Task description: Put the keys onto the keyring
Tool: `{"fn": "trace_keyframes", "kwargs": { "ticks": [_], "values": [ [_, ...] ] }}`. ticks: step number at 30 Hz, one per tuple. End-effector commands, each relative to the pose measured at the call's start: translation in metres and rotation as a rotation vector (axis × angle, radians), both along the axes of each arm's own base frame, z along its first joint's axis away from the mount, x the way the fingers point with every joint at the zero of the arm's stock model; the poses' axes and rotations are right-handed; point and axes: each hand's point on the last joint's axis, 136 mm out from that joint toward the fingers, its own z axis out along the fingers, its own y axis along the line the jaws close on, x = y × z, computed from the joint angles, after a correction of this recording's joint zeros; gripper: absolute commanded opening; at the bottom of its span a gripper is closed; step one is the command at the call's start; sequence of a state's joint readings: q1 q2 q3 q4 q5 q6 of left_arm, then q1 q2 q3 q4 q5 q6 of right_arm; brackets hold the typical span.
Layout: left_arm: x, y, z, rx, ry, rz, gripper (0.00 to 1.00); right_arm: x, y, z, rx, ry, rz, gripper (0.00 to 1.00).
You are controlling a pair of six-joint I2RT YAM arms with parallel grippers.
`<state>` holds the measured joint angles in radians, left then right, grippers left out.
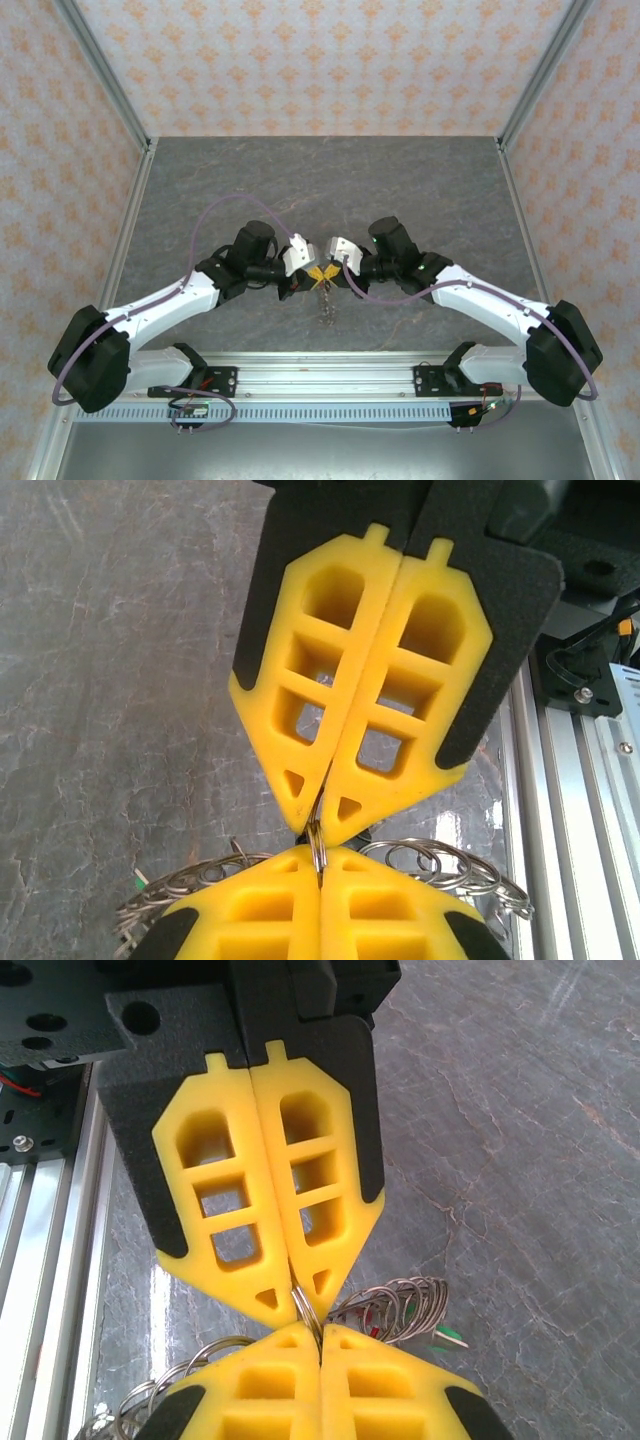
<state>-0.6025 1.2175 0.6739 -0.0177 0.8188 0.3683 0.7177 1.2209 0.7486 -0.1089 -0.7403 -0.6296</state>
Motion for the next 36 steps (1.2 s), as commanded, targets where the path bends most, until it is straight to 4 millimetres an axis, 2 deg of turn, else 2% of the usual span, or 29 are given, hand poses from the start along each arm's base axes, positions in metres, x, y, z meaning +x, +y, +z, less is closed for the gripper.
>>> {"fn": "trace_keyframes", "kwargs": {
  "ticks": [1,3,4,8,16,17,23,25,28,32,36],
  "values": [
    [-0.001,0.0,0.005,-0.011,-0.022,0.014,0.0,0.011,0.003,0.018,0.068,-0.087,-0.045,0.01],
    [0.0,0.0,0.012,-0.045,-0.04,0.036,0.0,0.012,0.001,0.011,0.067,-0.073,-0.071,0.03],
    [0.0,-0.001,0.016,-0.07,-0.045,0.041,0.0,0.01,0.0,0.017,0.086,-0.084,-0.07,0.04],
    [-0.006,-0.004,0.028,-0.136,-0.052,0.02,0.0,0.004,0.0,0.005,0.101,-0.044,-0.064,0.1],
    [-0.013,-0.008,0.034,-0.17,-0.038,-0.026,0.0,0.005,-0.002,-0.001,0.123,-0.025,-0.066,0.14],
    [-0.013,-0.008,0.034,-0.173,-0.039,-0.023,0.0,0.006,-0.002,-0.007,0.117,-0.01,-0.067,0.15],
    [-0.013,-0.009,0.039,-0.194,-0.046,-0.026,0.0,0.008,-0.003,-0.01,0.154,0.03,-0.055,0.15],
    [-0.013,-0.009,0.04,-0.199,-0.047,-0.025,0.0,0.007,0.0,-0.007,0.174,0.041,-0.037,0.07],
    [-0.009,-0.008,0.036,-0.174,-0.049,-0.006,0.0,0.007,0.001,-0.003,0.192,0.045,-0.032,0.0],
    [-0.005,-0.001,0.024,-0.102,-0.057,0.032,0.13,0.007,0.0,0.004,0.175,0.032,-0.036,0.0],
    [0.002,0.007,0.009,-0.021,-0.062,0.073,0.16,0.004,0.0,0.007,0.126,0.0,-0.022,0.0]
  ]
}}
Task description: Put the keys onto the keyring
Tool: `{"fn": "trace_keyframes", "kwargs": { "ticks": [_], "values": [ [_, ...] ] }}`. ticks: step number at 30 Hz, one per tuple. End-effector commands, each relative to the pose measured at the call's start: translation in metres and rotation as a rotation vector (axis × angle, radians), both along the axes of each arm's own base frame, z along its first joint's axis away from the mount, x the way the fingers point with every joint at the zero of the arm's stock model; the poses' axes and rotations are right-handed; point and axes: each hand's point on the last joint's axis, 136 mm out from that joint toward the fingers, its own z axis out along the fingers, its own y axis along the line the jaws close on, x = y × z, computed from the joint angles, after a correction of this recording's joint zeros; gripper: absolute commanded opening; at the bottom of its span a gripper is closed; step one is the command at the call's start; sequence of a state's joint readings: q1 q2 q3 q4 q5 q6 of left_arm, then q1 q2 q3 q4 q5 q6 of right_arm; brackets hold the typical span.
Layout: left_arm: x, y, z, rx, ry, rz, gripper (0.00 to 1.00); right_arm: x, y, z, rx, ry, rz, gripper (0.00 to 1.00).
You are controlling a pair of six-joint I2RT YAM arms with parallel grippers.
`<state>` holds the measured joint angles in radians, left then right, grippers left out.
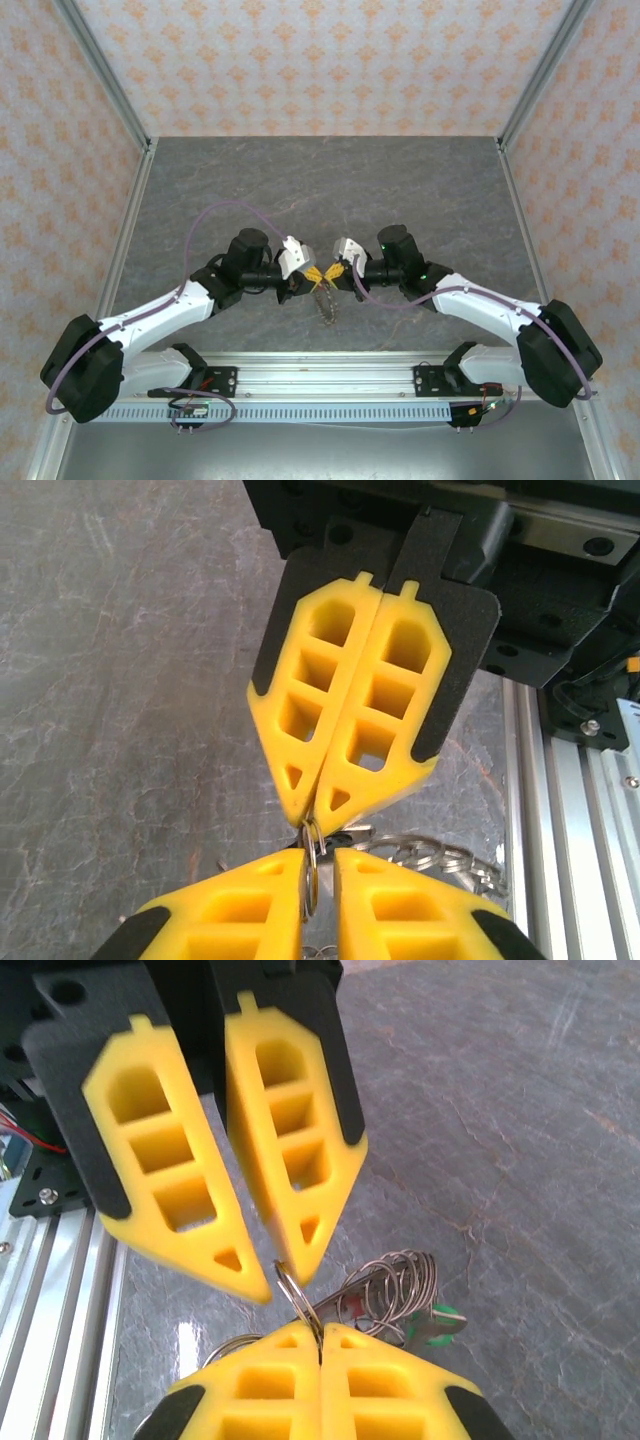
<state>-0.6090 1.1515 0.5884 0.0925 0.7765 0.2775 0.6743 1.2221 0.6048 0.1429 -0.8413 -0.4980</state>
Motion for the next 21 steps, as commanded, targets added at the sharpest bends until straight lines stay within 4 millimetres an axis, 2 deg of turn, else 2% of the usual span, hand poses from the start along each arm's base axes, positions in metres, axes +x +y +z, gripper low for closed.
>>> {"fn": "trace_keyframes", "kwargs": {
  "ticks": [1,13,15,19,21],
  "values": [
    [0.004,0.003,0.004,0.046,-0.051,0.011,0.16,0.005,0.001,0.018,-0.015,-0.073,-0.005,0.0],
    [0.01,0.015,0.005,0.074,-0.087,0.088,0.18,0.009,0.001,0.023,-0.032,-0.104,-0.022,0.0],
    [0.011,0.017,0.011,0.053,-0.098,0.109,0.17,0.01,0.002,0.025,-0.028,-0.107,-0.024,0.0],
    [0.01,0.017,0.037,-0.057,-0.131,0.145,0.17,0.011,0.002,0.026,-0.022,-0.11,-0.03,0.0],
    [0.018,0.027,0.052,-0.108,-0.164,0.241,0.17,0.012,0.002,0.024,-0.027,-0.109,-0.039,0.0]
  ]
}}
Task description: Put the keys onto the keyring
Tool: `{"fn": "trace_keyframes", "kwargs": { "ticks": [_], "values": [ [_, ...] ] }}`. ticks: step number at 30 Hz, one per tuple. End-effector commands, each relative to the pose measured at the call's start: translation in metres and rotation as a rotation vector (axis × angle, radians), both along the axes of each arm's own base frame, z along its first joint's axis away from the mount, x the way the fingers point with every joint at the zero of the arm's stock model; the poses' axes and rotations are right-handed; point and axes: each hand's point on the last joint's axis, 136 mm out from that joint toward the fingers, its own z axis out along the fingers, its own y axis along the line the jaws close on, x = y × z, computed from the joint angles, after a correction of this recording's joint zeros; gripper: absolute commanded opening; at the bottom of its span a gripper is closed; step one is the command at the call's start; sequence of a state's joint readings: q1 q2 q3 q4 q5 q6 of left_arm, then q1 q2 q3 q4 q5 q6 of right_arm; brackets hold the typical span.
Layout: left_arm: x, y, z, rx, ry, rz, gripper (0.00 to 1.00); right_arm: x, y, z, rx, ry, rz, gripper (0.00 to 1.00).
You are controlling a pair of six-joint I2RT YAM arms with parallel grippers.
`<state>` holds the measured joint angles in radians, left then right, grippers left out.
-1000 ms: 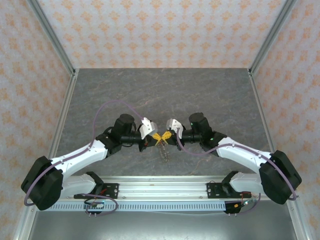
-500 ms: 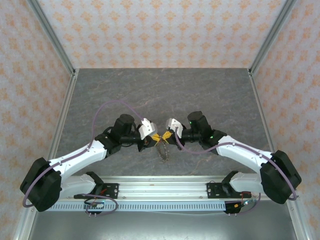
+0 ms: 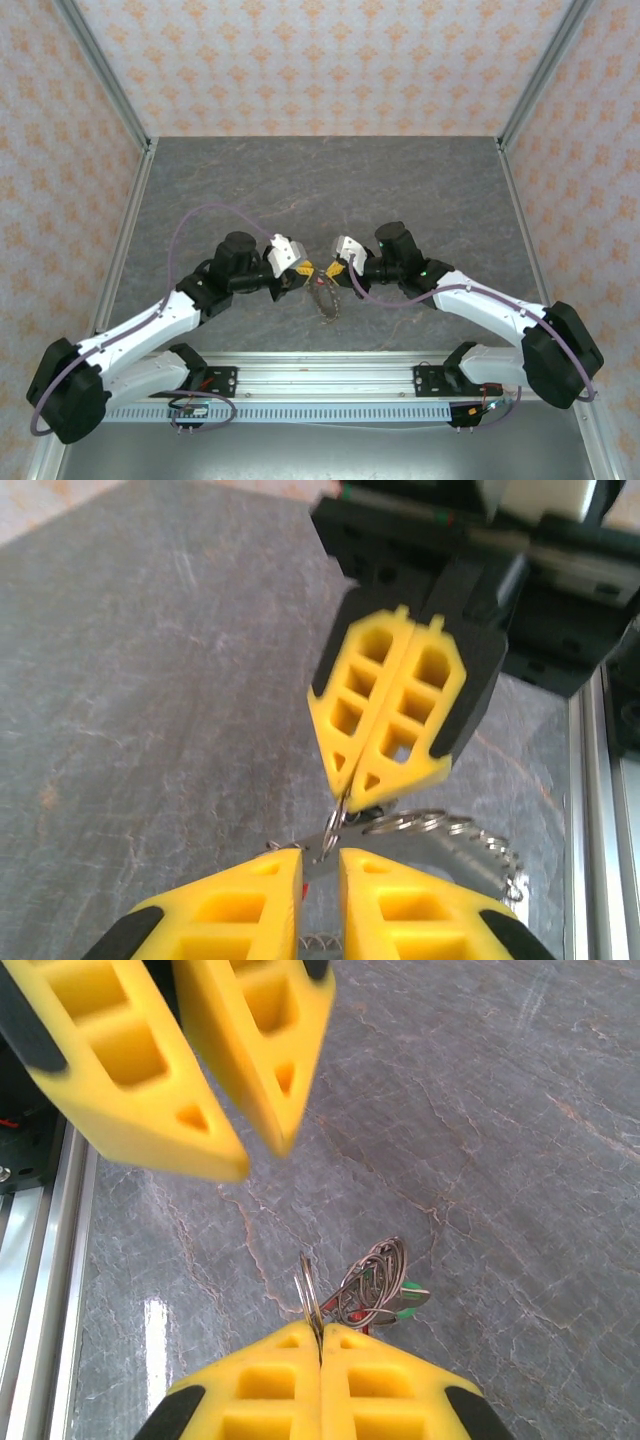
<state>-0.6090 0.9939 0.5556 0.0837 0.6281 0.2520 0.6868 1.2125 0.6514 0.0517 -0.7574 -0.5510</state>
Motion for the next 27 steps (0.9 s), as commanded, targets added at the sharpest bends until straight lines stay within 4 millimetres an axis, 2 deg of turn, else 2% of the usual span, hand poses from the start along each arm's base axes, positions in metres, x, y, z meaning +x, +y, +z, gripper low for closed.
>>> {"fn": "trace_keyframes", "kwargs": {
  "ticks": [1,4,7,9,10,13,17,24,27],
  "values": [
    [0.015,0.014,0.033,-0.122,-0.082,0.166,0.18,0.005,0.004,0.021,0.035,-0.061,-0.007,0.0],
    [0.024,0.04,0.045,-0.177,-0.142,0.326,0.27,0.005,0.004,0.019,0.034,-0.064,-0.011,0.0],
    [0.024,0.056,0.05,-0.197,-0.162,0.402,0.42,0.006,0.004,0.019,0.039,-0.064,-0.016,0.0],
    [0.018,0.056,0.051,-0.2,-0.155,0.384,0.89,0.006,0.004,0.019,0.043,-0.067,-0.015,0.0],
    [0.013,0.053,0.051,-0.203,-0.151,0.358,1.0,0.006,0.004,0.02,0.044,-0.067,-0.015,0.0],
    [0.003,0.045,0.054,-0.24,-0.134,0.287,1.0,0.007,0.005,0.023,0.051,-0.075,-0.013,0.0],
    [0.005,0.047,0.06,-0.292,-0.115,0.318,1.0,0.008,0.006,0.025,0.055,-0.079,-0.013,0.0],
    [0.025,0.077,0.066,-0.368,-0.042,0.556,1.0,0.007,0.006,0.024,0.051,-0.078,-0.013,0.0],
    [0.027,0.088,0.064,-0.335,-0.021,0.624,1.0,0.007,0.005,0.023,0.047,-0.077,-0.014,0.0]
  ]
}}
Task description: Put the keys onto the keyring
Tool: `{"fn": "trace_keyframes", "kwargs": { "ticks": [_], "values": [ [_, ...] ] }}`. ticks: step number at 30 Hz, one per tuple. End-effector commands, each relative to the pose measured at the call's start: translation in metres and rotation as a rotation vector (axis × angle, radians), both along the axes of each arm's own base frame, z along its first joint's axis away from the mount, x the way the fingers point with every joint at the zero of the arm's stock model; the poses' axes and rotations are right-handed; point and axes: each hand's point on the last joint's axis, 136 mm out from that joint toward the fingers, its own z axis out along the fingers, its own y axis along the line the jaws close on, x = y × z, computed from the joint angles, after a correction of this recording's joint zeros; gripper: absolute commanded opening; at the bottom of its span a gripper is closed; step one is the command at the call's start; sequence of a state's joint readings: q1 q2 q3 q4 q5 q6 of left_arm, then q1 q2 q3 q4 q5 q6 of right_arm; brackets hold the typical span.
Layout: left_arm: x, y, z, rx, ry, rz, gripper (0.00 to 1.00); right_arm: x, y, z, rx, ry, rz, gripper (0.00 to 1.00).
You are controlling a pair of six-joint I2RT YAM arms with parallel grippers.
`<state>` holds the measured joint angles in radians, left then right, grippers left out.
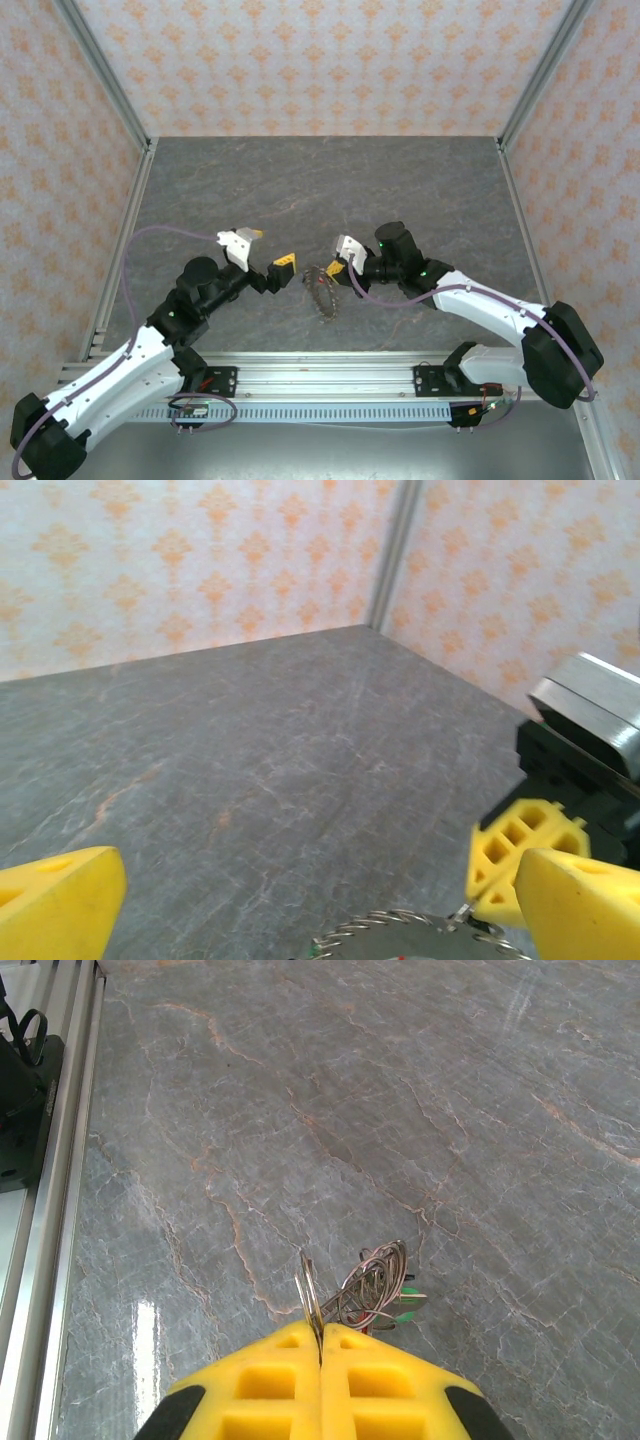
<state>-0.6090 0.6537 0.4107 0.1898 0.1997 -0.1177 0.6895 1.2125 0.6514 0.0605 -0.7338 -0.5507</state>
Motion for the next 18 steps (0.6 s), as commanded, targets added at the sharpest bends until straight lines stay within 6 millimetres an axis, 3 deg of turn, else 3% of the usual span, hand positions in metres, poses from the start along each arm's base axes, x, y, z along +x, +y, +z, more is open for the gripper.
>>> {"fn": "trace_keyframes", "kwargs": {
  "ticks": [1,5,11,15,18],
  "values": [
    [0.007,0.019,0.013,-0.03,0.031,0.128,1.0,0.004,0.005,0.022,0.049,-0.066,0.003,0.0],
    [0.01,0.028,0.004,-0.047,0.085,0.189,1.0,0.003,0.005,0.023,0.049,-0.069,0.009,0.0],
    [0.006,0.003,-0.013,-0.027,0.103,0.053,0.98,0.004,0.006,0.026,0.049,-0.083,0.014,0.0],
    [0.008,-0.014,-0.039,0.066,0.166,-0.022,0.86,0.004,0.007,0.027,0.05,-0.084,0.024,0.0],
    [0.003,-0.037,-0.047,0.085,0.194,-0.156,0.75,0.004,0.009,0.027,0.043,-0.084,0.036,0.0]
  ]
}}
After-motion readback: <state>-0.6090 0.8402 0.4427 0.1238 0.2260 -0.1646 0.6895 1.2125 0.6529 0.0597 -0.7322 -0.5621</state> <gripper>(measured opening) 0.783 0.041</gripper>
